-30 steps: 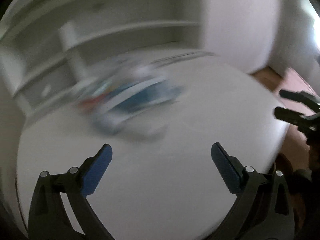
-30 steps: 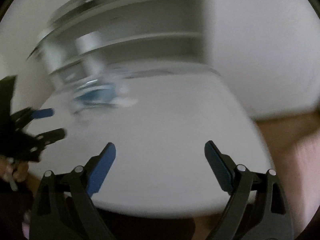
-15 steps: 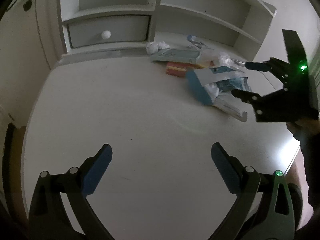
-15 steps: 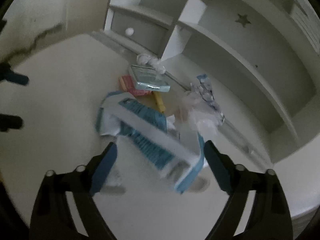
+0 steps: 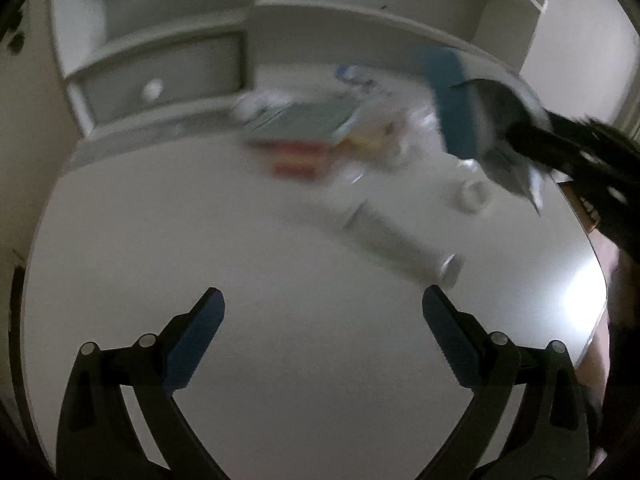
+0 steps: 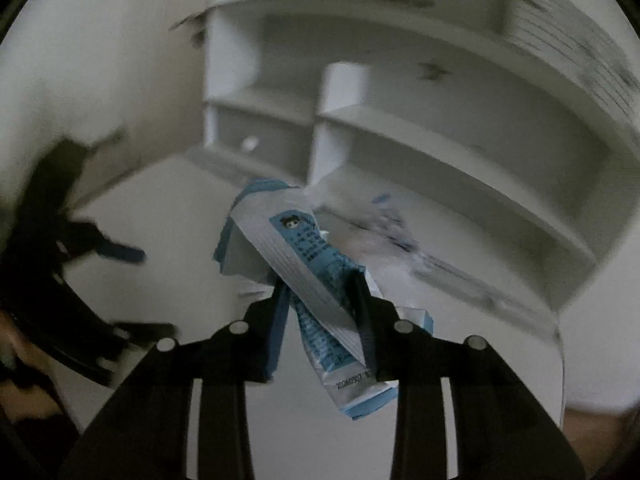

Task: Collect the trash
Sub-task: 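Grasp the blue-white wrapper with the right tool while the left tool grasps a white tube, then carry the wrapper and tube over the black bin and open both tools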

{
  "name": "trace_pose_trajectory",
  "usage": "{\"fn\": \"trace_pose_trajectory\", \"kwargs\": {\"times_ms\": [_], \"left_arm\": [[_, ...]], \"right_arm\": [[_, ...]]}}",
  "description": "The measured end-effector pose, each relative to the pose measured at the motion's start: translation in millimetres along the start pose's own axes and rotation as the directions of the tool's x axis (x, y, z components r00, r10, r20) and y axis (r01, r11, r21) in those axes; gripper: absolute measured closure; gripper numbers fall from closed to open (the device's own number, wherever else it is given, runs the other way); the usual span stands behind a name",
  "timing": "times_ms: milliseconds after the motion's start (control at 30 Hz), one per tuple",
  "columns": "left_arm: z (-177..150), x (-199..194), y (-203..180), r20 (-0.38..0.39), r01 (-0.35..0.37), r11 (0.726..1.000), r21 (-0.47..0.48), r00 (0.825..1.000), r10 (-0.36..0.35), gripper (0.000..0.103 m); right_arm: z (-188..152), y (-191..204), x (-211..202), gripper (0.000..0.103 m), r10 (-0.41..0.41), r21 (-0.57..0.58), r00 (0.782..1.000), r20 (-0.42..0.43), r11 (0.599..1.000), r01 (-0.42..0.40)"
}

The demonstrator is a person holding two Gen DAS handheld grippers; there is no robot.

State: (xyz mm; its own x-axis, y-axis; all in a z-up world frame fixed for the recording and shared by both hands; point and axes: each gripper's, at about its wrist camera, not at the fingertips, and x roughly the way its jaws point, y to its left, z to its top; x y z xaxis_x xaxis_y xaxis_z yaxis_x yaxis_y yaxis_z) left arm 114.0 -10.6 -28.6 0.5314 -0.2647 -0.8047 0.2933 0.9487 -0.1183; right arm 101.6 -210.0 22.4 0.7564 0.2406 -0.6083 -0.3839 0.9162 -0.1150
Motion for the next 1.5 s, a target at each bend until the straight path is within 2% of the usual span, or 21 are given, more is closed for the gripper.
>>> {"fn": "trace_pose_trajectory", "kwargs": {"times_ms": [100,200,267,433,533,667,767,833,867,933,1000,1033,1067,1100,1200,1267,1400,1433,1467,1500], "left_arm": [[21,14,-30,0.002,0.016,1.0,-0.007,1.0,-0.016,0.007],[35,28,-55,0.019,-0.04,0.999,0.001,0.999,0.039,0.007],[37,43,-66,0.0,-0.104,0.994,0.03,0.995,0.104,0.007],[28,57,-43,-0.055,-0.192,0.981,0.041,0.979,0.194,0.007],[20,49,-20,-0.079,-0.181,0.983,0.012,0.98,0.181,0.007],[18,43,-7,-0.092,-0.122,0.992,-0.024,0.989,0.12,0.007],[21,42,-20,-0.068,-0.107,0.994,0.029,0.992,0.109,0.007],[24,43,-30,-0.05,-0.133,0.989,0.063,0.989,0.136,0.008],[24,42,-33,-0.047,-0.137,0.988,0.069,0.989,0.14,0.011],[25,44,-37,-0.054,-0.136,0.988,0.074,0.989,0.14,0.027],[23,48,-37,-0.083,-0.113,0.992,0.06,0.99,0.118,0.062],[22,47,-39,-0.083,-0.102,0.993,0.055,0.991,0.106,0.067],[21,46,-43,-0.076,-0.105,0.992,0.066,0.991,0.11,0.085],[20,45,-47,-0.075,-0.103,0.991,0.081,0.991,0.109,0.085],[14,39,-78,-0.049,-0.063,0.988,0.142,0.996,0.07,0.086],[10,36,-104,-0.027,-0.038,0.98,0.194,0.999,0.044,0.086],[0,26,-174,-0.015,0.092,0.952,0.293,0.996,-0.092,0.086],[-3,22,-197,-0.011,0.133,0.936,0.327,0.99,-0.137,0.086],[-5,19,-218,-0.01,0.172,0.919,0.354,0.984,-0.18,0.086],[-8,16,-238,-0.011,0.205,0.902,0.381,0.976,-0.217,0.086]], "right_arm": [[-19,-25,-18,0.071,-0.026,0.127,1.0,-0.008,0.992,0.027],[-40,-42,-26,0.071,-0.047,0.209,0.998,-0.045,0.976,0.056],[-56,-51,-34,0.071,-0.052,0.256,0.997,-0.059,0.965,0.065],[-83,-64,-56,0.071,-0.066,0.312,0.996,-0.061,0.946,0.082],[-94,-74,-63,0.071,-0.066,0.36,0.996,-0.067,0.929,0.086],[-100,-79,-64,0.07,-0.057,0.39,0.995,-0.081,0.917,0.084],[-101,-78,-66,0.07,-0.044,0.397,0.996,-0.081,0.915,0.072],[-101,-78,-71,0.07,-0.048,0.394,0.996,-0.077,0.916,0.074],[-102,-79,-74,0.07,-0.051,0.395,0.996,-0.075,0.915,0.076],[-104,-82,-79,0.07,-0.056,0.403,0.996,-0.075,0.912,0.081],[-108,-86,-84,0.07,-0.062,0.418,0.995,-0.078,0.904,0.089],[-112,-90,-88,0.07,-0.069,0.431,0.994,-0.08,0.897,0.097],[-116,-94,-92,0.07,-0.078,0.442,0.993,-0.083,0.891,0.107],[-120,-98,-96,0.07,-0.091,0.455,0.992,-0.085,0.882,0.12],[-140,-115,-114,0.07,-0.143,0.511,0.985,-0.094,0.842,0.171],[-160,-132,-130,0.07,-0.193,0.56,0.975,-0.107,0.799,0.22],[-214,-167,-167,0.07,-0.304,0.659,0.937,-0.174,0.671,0.34],[-231,-177,-179,0.07,-0.333,0.684,0.922,-0.197,0.627,0.373],[-245,-183,-189,0.07,-0.347,0.707,0.916,-0.201,0.596,0.381],[-265,-192,-203,0.071,-0.375,0.735,0.901,-0.218,0.544,0.404]]}}
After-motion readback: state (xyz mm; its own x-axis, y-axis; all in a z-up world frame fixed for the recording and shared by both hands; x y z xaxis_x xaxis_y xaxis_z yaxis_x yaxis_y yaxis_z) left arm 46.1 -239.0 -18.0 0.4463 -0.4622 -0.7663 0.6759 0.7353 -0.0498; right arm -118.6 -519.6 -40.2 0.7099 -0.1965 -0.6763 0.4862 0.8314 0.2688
